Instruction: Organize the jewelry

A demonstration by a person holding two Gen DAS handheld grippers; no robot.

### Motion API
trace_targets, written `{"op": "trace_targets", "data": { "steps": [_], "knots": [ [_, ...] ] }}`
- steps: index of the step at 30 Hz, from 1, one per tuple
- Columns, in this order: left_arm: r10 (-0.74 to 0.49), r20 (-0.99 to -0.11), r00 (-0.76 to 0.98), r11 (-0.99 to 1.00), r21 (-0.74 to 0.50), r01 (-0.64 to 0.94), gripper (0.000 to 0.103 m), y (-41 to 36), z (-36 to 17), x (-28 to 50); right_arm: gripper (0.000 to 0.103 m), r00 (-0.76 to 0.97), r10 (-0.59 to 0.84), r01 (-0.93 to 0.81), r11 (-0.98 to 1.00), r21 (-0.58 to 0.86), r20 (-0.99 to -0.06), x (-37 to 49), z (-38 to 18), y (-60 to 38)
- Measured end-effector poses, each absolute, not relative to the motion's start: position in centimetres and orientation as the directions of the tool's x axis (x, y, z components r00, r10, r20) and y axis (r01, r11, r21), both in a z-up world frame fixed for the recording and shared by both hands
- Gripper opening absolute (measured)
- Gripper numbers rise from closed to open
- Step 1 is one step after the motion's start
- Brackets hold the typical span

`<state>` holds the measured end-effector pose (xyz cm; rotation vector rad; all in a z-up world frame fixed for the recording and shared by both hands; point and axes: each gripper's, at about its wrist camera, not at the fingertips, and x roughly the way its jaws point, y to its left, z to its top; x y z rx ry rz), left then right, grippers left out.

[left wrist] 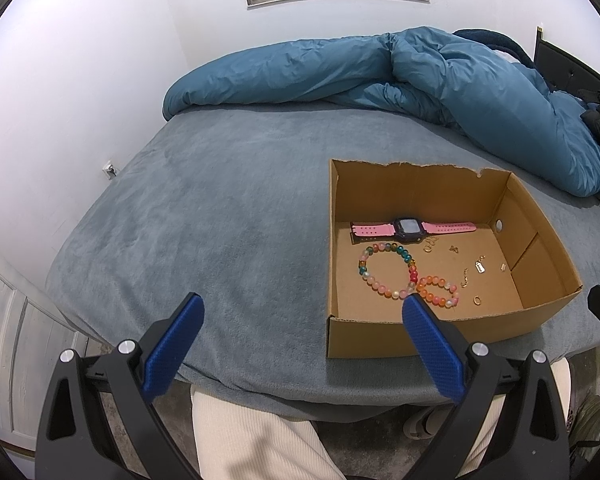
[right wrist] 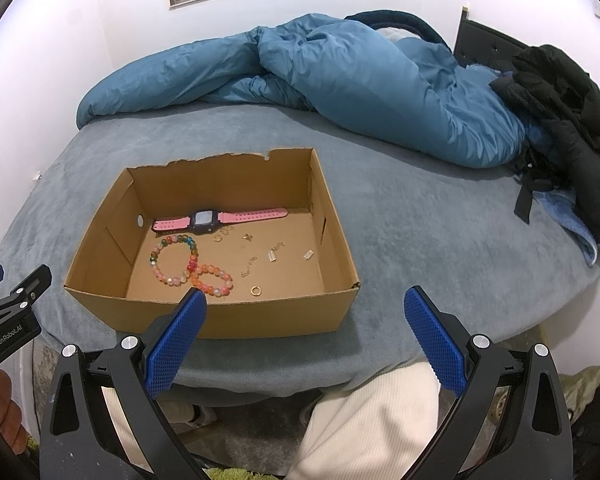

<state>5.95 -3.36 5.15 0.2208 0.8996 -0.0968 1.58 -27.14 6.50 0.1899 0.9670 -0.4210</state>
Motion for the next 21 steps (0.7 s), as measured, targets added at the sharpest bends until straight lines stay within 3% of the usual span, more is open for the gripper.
{"op": "trace_targets", "data": {
  "steps": [21],
  "knots": [
    [0.01,-0.785,0.62,0.973,0.151,0.176,0.097,-3.37,5.17,5.97,0.095,0.498,-0.259,0.424,0.905,-0.029,-0.828,1.63,6.65,-27.15]
  ]
}}
